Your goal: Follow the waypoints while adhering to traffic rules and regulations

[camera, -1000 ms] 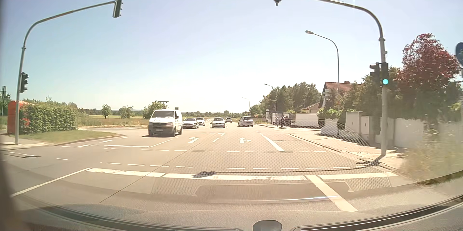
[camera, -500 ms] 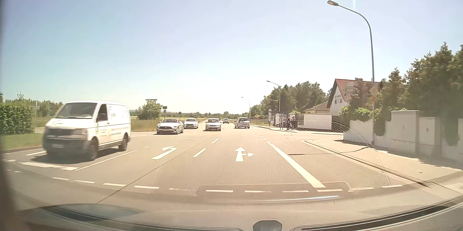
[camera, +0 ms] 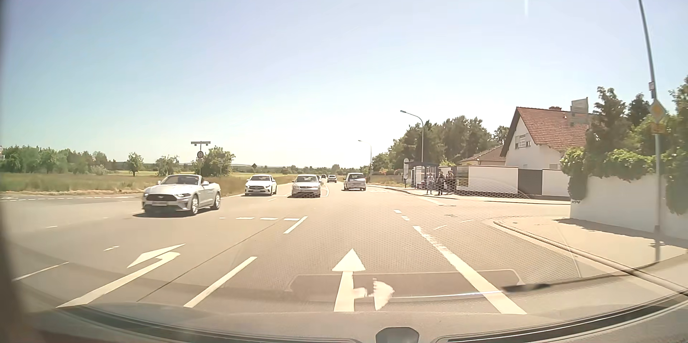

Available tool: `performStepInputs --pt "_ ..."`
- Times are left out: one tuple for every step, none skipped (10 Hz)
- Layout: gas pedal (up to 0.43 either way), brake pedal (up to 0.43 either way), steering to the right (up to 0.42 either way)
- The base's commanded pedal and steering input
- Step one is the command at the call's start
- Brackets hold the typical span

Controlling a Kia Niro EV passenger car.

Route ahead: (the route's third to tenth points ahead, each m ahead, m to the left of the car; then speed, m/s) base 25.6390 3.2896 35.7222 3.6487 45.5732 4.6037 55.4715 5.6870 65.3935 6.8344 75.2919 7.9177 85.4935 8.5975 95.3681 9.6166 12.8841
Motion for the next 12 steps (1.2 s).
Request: performStepInputs --pt "0.020 0.030 0.000" --pt "0.020 0.030 -0.001" --pt "0.020 0.030 -0.002" --pt "0.020 0.030 -0.004" --pt "0.020 0.030 -0.007" --pt "0.020 0.030 -0.008" --pt "0.008 0.030 -0.008" --pt "0.008 0.030 -0.010" --pt "0.008 0.030 -0.011" --pt "0.008 0.030 -0.011" --pt "0.000 0.030 -0.011" --pt "0.000 0.030 -0.012"
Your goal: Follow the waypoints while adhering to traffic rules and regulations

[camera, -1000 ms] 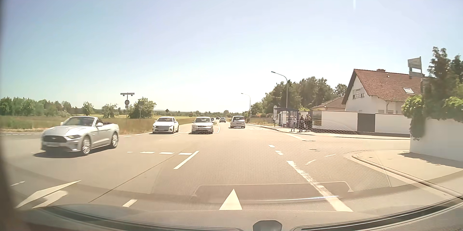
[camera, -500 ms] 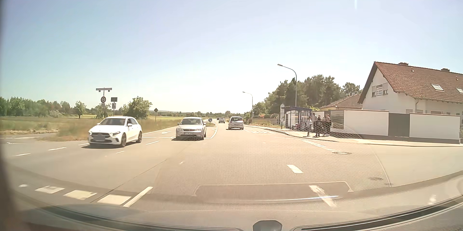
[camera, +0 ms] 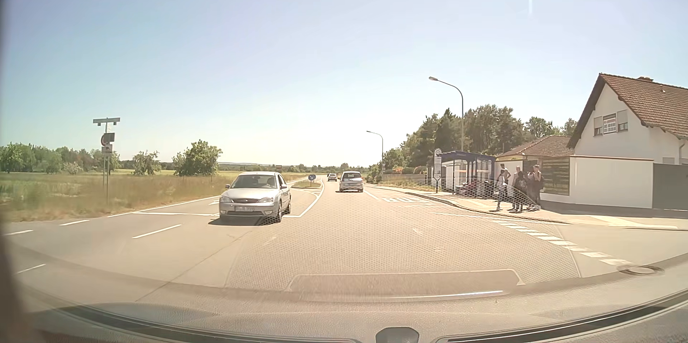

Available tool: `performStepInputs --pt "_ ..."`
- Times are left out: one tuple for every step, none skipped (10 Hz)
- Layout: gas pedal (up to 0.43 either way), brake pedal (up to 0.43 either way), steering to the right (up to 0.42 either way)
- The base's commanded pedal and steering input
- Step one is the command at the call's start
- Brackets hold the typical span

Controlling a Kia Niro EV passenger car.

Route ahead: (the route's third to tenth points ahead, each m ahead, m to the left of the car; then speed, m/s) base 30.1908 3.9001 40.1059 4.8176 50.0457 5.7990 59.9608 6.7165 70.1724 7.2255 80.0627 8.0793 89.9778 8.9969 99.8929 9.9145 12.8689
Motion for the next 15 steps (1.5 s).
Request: performStepInputs --pt "0.000 0.030 -0.012" --pt "0.000 0.030 -0.013" --pt "0.000 0.030 -0.013" --pt "0.000 0.030 -0.013" --pt "0.000 0.030 -0.013" --pt "0.000 0.030 -0.013" --pt "0.000 0.030 -0.013" --pt "0.000 0.030 -0.013" --pt "0.000 0.030 -0.013" --pt "0.000 0.030 -0.013" --pt "0.000 0.030 -0.013" --pt "0.000 0.030 -0.013" --pt "0.000 0.030 -0.013" --pt "0.000 0.030 -0.013" --pt "0.000 0.030 -0.013"
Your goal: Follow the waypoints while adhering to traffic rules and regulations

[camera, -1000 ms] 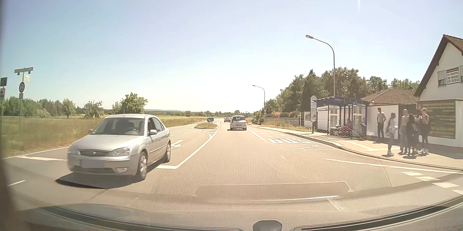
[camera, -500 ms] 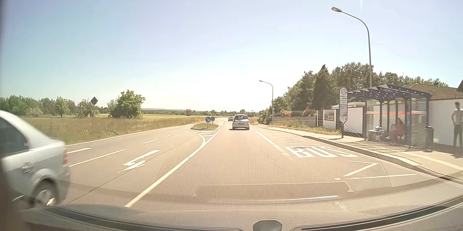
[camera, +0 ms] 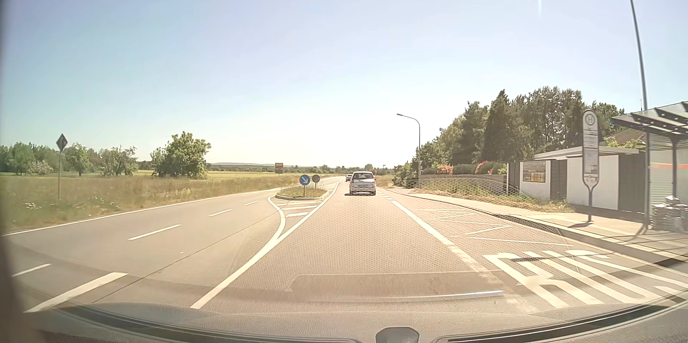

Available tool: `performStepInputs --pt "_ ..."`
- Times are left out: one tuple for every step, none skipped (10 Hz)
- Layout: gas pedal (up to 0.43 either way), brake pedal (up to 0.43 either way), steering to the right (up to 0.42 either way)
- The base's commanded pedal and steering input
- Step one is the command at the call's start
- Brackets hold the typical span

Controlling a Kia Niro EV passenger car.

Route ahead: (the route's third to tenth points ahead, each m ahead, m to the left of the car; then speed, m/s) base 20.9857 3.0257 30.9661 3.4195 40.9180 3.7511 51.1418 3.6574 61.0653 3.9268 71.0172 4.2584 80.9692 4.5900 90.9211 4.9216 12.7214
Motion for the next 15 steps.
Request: performStepInputs --pt "0.000 0.030 -0.012" --pt "0.000 0.030 -0.012" --pt "0.000 0.030 -0.011" --pt "0.000 0.030 -0.007" --pt "0.000 0.030 -0.005" --pt "0.000 0.030 -0.005" --pt "0.000 0.030 -0.005" --pt "0.000 0.030 -0.004" --pt "0.000 0.030 -0.004" --pt "0.000 0.030 -0.003" --pt "0.000 0.030 -0.003" --pt "0.000 0.030 -0.003" --pt "0.000 0.030 -0.003" --pt "0.000 0.030 -0.003" --pt "0.000 0.030 -0.003"
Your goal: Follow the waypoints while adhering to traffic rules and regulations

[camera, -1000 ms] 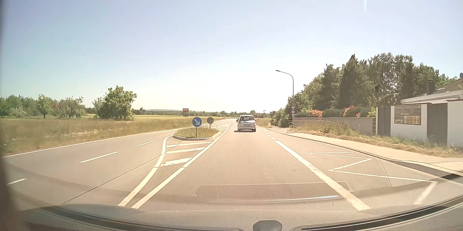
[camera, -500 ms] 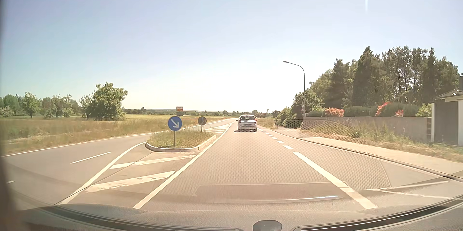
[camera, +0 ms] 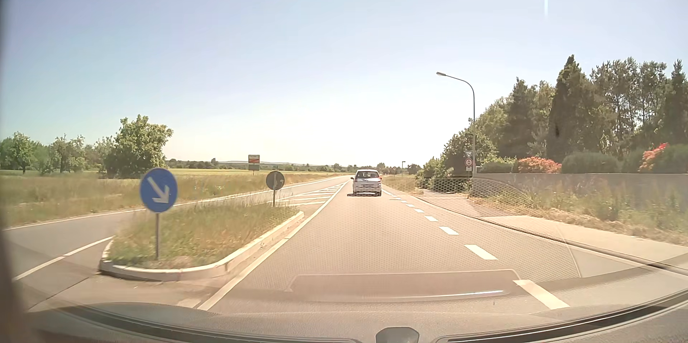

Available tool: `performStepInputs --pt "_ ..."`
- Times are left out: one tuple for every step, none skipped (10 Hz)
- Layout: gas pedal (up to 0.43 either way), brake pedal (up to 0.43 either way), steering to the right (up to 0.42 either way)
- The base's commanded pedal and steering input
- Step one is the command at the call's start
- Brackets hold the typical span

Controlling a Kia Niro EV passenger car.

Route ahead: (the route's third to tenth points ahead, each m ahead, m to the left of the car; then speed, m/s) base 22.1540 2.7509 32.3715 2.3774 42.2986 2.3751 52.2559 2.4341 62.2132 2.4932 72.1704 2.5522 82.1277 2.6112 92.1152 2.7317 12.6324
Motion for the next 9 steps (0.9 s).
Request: performStepInputs --pt "0.000 0.030 -0.003" --pt "0.000 0.030 -0.003" --pt "0.008 0.030 -0.003" --pt "0.020 0.030 -0.003" --pt "0.020 0.030 -0.003" --pt "0.020 0.030 -0.003" --pt "0.028 0.030 -0.003" --pt "0.028 0.030 -0.003" --pt "0.039 0.030 -0.003"
